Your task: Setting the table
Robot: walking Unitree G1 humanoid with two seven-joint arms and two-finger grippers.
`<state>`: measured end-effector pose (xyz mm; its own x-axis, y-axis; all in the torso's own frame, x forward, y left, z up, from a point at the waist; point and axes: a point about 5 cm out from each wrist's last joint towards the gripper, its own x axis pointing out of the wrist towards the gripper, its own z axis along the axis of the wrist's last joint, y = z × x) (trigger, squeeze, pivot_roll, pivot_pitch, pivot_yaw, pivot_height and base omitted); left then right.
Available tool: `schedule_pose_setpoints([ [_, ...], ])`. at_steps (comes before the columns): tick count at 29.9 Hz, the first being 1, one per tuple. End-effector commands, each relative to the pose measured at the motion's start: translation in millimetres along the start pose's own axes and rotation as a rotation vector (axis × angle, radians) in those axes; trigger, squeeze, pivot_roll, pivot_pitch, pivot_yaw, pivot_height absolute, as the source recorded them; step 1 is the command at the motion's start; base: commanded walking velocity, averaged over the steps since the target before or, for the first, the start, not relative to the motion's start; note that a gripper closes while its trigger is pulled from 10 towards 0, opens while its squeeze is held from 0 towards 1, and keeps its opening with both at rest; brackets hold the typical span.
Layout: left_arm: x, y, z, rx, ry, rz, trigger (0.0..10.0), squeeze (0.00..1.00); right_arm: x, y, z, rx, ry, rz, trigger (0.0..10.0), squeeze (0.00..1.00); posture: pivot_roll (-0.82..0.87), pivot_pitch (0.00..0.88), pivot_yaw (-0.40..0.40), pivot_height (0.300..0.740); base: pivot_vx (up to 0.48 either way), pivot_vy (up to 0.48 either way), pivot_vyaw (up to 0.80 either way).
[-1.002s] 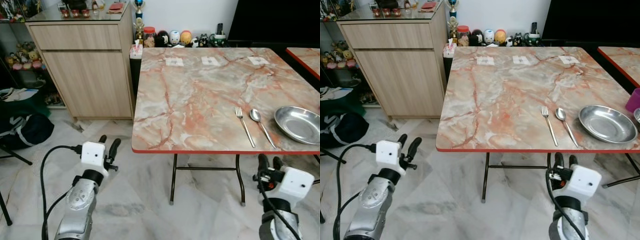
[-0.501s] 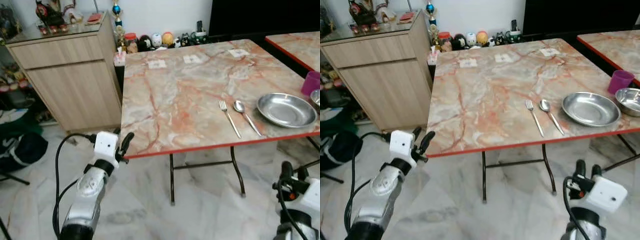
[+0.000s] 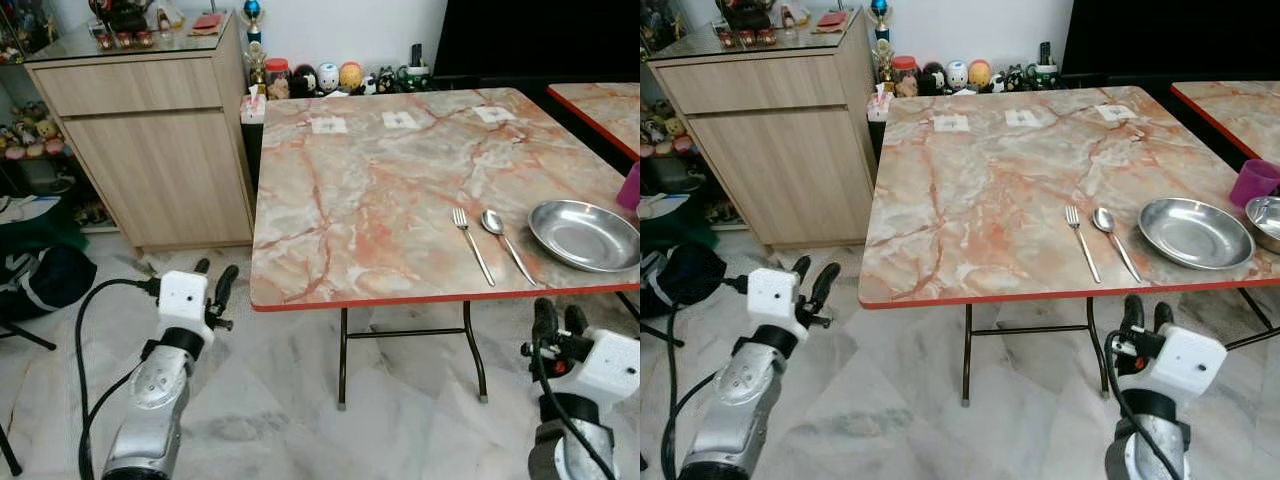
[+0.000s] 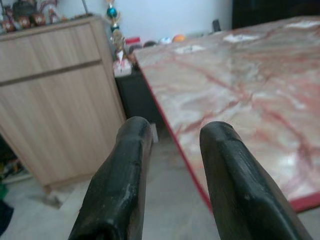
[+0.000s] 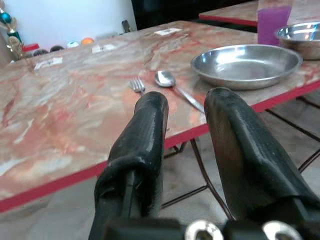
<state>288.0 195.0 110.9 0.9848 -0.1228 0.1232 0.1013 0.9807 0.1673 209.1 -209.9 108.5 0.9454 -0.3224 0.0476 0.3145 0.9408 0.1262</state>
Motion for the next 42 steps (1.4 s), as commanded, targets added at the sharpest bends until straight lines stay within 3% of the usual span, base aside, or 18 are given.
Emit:
schedule_pose_setpoints([
  [1, -0.7, 2.1, 5, 0.005, -0.012, 0.005, 10.0, 0.00, 0.2, 2.9, -2, 0.002, 0.016, 0.009, 10.0, 0.00, 0.04, 0.000, -0.017, 0.740, 0.000, 0.000, 0.00],
  [13, -5.4, -9.2, 10, -0.004, -0.023, -0.013, 10.0, 0.00, 5.7, 9.3, -2, 0.011, 0.021, 0.052, 10.0, 0.00, 0.07, 0.000, -0.037, 0.740, 0.000, 0.000, 0.00],
  [30, -10.7, -9.3, 9, -0.009, -0.001, -0.029, 10.0, 0.00, 0.1, 13.7, -1, -0.010, 0.011, 0.074, 10.0, 0.00, 0.05, 0.000, -0.027, 0.740, 0.000, 0.000, 0.00],
  [42, -11.4, -5.2, 10, -0.002, 0.006, -0.009, 10.0, 0.00, 2.4, 12.8, -2, -0.009, 0.024, 0.081, 10.0, 0.00, 0.07, 0.000, -0.036, 0.740, 0.000, 0.000, 0.70],
])
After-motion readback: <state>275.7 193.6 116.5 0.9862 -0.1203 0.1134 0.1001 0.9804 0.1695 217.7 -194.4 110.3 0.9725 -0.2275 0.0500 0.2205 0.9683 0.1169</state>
